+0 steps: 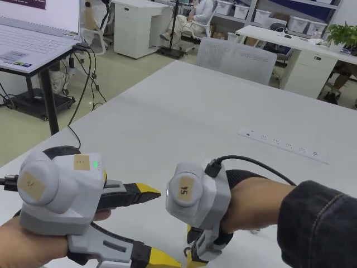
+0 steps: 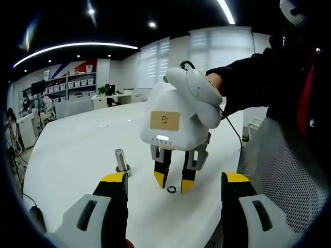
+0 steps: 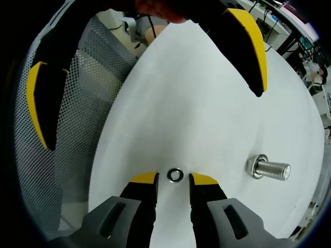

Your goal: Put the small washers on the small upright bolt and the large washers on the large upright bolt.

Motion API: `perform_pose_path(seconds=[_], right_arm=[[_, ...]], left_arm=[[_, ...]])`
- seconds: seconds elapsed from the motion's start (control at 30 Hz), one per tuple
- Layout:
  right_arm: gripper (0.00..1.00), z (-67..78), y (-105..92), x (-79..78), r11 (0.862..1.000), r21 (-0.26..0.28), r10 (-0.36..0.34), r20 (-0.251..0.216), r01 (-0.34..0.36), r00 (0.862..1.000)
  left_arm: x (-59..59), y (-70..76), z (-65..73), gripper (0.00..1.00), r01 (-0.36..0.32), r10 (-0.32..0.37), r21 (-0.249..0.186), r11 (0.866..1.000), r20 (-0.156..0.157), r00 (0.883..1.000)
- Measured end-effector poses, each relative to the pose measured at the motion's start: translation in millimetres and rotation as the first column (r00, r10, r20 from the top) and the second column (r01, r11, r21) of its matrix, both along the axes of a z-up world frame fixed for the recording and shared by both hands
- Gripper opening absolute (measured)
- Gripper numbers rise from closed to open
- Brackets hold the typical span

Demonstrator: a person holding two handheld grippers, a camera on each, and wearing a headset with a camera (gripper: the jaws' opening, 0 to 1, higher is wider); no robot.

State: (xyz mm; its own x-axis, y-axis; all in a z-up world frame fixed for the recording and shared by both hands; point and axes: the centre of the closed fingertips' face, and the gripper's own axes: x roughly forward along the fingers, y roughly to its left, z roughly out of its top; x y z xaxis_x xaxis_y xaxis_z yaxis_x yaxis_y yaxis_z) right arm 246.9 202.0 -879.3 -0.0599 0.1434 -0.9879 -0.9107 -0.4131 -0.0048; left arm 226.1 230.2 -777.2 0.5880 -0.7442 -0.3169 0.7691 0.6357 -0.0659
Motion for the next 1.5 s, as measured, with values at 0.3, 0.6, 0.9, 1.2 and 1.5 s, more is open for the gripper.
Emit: perform_pose_path(seconds=[0.3, 0.6, 0.9, 1.2, 1.5], right_arm=[[0.22, 0.3, -0.7, -3.0, 1.000, -0.004, 0.016, 0.003, -0.016, 1.000], [0.18, 0.4, -0.9, -3.7, 1.000, -0.004, 0.023, 0.008, -0.023, 1.000], [0.14, 0.9, -0.2, -2.2, 1.000, -0.002, 0.026, 0.012, -0.026, 1.000], [0.13, 0.9, 0.3, -2.3, 1.000, -0.001, 0.027, 0.013, -0.027, 1.000], [0.13, 0.7, 0.4, -1.6, 1.000, -0.001, 0.021, 0.014, -0.021, 1.000]], left_arm=[[-0.8, 0.0, 0.2, 0.73, -0.001, 0.001, 0.001, 1.000, 0.001, 1.000], [-2.4, -1.0, 0.8, 0.73, -0.001, 0.001, 0.002, 1.000, 0.002, 1.000], [-3.1, -1.5, 0.8, 0.73, -0.002, 0.002, 0.002, 1.000, 0.001, 1.000], [-1.9, -0.9, 1.0, 0.73, -0.001, 0.001, 0.001, 1.000, 0.002, 1.000], [-0.9, 0.7, 1.1, 0.73, -0.002, 0.002, 0.000, 1.000, 0.003, 1.000]])
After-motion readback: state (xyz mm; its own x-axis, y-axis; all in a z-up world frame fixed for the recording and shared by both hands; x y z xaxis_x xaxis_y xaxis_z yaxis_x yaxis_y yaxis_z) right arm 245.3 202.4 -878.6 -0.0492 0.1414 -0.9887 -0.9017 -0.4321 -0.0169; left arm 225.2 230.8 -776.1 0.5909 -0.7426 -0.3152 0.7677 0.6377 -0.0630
